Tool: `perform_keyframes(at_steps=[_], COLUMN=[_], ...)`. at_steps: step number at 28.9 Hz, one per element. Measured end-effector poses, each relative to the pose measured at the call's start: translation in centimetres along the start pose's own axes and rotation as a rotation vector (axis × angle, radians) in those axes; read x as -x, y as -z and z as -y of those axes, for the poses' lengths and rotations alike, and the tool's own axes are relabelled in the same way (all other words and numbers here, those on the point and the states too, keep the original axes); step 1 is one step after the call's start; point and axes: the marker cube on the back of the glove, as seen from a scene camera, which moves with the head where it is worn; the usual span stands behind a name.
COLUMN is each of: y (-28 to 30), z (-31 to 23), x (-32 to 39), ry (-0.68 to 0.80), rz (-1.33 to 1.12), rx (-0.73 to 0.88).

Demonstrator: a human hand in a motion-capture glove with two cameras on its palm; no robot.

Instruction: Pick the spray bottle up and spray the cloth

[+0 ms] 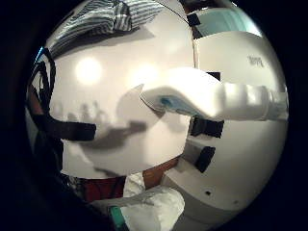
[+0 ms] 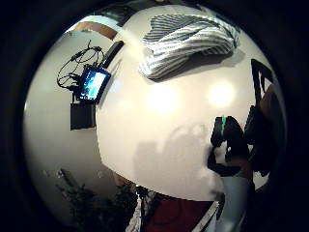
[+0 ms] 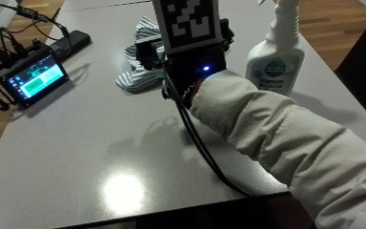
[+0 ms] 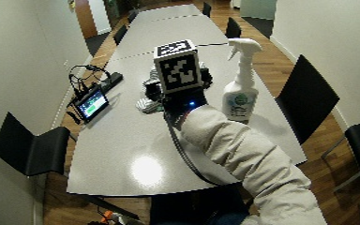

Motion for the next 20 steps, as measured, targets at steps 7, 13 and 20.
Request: perform_keyframes(at_steps=[7,13,20], y=[0.2,0.7,1.7], z=[-1.3,-6.5,-11.4], x=[0.0,-2.3,-11.4], ry=[0.041,0.151,0.287], rz=[0.040,0.172,0.822], rx=[0.004,-0.023,-0.474])
